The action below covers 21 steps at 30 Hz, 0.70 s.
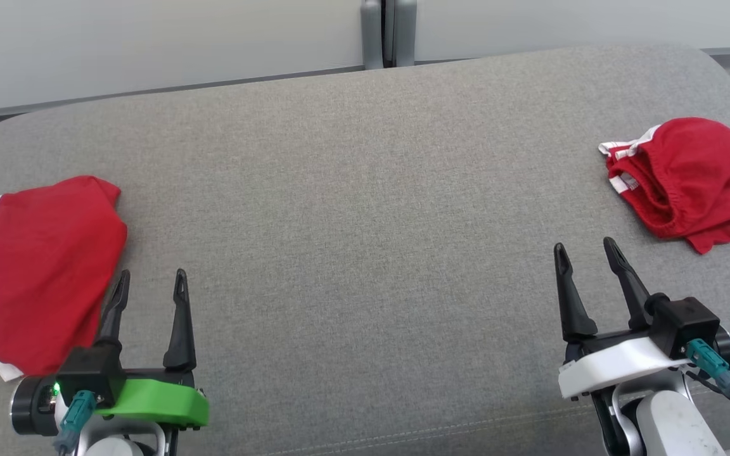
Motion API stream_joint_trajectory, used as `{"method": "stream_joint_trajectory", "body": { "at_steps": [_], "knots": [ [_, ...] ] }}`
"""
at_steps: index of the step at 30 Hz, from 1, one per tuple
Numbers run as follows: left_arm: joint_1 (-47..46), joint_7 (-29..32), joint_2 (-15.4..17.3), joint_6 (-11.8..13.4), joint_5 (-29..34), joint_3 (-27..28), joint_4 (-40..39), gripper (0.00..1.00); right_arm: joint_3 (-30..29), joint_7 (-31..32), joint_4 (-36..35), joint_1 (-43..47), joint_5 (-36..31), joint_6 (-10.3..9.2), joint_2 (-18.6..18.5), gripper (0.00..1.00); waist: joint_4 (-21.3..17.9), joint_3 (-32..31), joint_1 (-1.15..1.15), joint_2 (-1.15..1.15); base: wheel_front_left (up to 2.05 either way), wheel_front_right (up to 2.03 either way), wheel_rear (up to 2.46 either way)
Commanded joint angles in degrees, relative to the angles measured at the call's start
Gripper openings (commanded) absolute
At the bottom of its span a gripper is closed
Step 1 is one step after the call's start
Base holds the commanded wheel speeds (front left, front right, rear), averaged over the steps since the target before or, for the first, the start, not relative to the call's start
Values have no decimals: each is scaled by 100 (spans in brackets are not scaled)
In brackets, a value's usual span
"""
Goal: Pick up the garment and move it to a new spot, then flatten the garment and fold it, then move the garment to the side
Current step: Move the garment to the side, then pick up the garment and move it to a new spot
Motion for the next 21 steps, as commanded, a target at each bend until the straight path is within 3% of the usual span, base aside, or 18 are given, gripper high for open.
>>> {"method": "stream_joint_trajectory", "body": {
  "at_steps": [1,21],
  "knots": [
    [91,-24,43,50,-17,36,19,100,16,-9,-36,108,-56,-6,14,100,53,-130,1,0,0,0,0],
    [190,22,105,152,-121,22,44,100,-18,37,-80,316,14,-6,63,100,42,-297,1,0,0,0,0]
  ]
}}
